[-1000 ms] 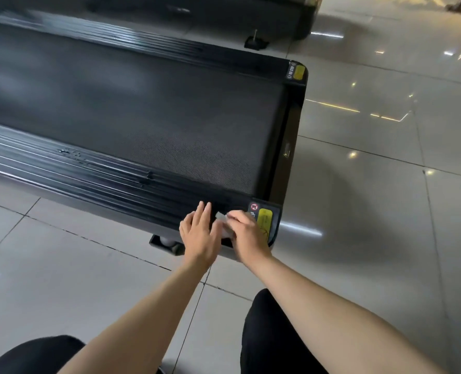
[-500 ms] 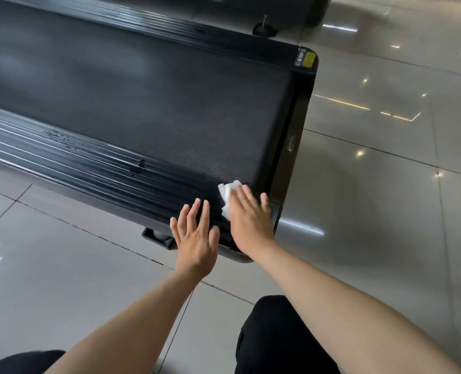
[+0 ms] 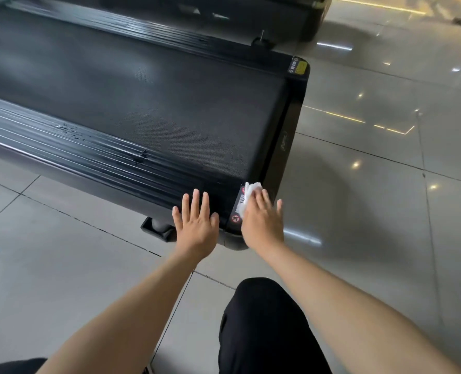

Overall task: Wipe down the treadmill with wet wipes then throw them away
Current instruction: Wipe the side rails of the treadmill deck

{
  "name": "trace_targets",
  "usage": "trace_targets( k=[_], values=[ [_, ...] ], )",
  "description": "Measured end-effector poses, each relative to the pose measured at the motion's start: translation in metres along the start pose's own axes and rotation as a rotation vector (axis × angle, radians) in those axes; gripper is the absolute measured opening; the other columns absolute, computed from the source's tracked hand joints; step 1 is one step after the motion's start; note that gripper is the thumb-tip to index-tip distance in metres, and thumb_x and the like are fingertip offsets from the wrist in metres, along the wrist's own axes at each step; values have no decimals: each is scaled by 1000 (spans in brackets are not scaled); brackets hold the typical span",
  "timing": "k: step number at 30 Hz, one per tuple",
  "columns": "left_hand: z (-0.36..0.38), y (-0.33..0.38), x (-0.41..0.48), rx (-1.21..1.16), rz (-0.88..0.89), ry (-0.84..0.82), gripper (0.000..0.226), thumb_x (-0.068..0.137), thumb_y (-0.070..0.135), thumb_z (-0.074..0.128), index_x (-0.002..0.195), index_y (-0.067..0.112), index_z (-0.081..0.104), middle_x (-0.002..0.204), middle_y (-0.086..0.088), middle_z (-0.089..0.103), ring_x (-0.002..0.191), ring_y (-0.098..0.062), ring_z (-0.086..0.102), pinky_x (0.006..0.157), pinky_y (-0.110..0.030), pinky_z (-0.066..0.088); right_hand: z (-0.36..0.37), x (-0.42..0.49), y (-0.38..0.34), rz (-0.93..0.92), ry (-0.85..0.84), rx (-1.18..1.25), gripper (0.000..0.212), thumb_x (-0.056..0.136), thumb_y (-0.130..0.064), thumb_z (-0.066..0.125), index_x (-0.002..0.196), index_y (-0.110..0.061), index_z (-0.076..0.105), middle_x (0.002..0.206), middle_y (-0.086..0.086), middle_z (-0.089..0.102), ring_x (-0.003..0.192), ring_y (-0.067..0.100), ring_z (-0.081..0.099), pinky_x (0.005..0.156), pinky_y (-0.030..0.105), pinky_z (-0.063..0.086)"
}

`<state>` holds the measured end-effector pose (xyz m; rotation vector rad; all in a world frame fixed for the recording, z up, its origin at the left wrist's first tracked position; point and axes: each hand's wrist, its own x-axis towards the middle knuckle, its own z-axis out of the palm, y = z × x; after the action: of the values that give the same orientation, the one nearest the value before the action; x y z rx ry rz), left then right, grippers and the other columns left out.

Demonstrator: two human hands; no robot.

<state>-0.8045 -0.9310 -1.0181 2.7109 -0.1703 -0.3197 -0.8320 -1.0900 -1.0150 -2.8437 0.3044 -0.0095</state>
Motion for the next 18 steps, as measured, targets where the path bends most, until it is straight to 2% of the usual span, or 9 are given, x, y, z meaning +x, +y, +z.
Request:
trace_targets(
  k=[4, 7, 12, 15, 17, 18],
  values=[
    [5, -1, -15, -24, 34, 2, 65, 108, 41, 29, 163, 21, 2, 169, 0, -16, 154, -19, -21, 123, -44, -12, 17, -36, -18, -230, -90, 23, 60, 106, -29, 25, 161, -11, 11, 169, 1, 3, 156, 18, -1, 124, 53, 2],
    [7, -3, -20, -57, 54, -5, 66, 107, 43, 29, 163, 22, 1, 168, 2, -18, 153, -16, -22, 123, -42, -11, 13, -33, -7, -282, -135, -29, 59, 106, -33, 18, 162, -14, 7, 169, -2, -1, 155, 14, -5, 124, 55, 1],
    [5, -3, -20, -43, 44, -13, 65, 107, 46, 28, 162, 26, 0, 168, 5, -17, 153, -14, -22, 124, -42, -7, 0, -5, 17, 20, -82, 28, 58, 107, -28, 20, 162, -13, 7, 170, -2, 1, 156, 15, 0, 122, 57, 3],
    [5, -5, -19, -76, 40, -8, 66, 106, 48, 32, 163, 28, 4, 169, 7, -14, 154, -13, -19, 124, -42, -1, -1, 6, 8, 175, -77, 98, 59, 106, -27, 21, 161, -11, 6, 170, 1, -1, 156, 18, -2, 121, 58, 2],
    [4, -5, -20, -31, 40, 36, 67, 104, 53, 34, 162, 30, 11, 170, 8, -5, 155, -11, -14, 124, -44, -7, -1, 8, -8, 174, -88, 67, 62, 105, -28, 28, 160, -7, 8, 169, 6, 1, 156, 22, -2, 122, 57, 2],
    [2, -7, -19, 4, 46, 72, 68, 102, 57, 36, 161, 30, 15, 170, 8, 1, 155, -10, -9, 123, -46, -11, -1, 8, -17, 113, -90, 19, 64, 104, -29, 32, 160, -5, 9, 169, 7, 5, 155, 23, 0, 122, 56, 2]
  ],
)
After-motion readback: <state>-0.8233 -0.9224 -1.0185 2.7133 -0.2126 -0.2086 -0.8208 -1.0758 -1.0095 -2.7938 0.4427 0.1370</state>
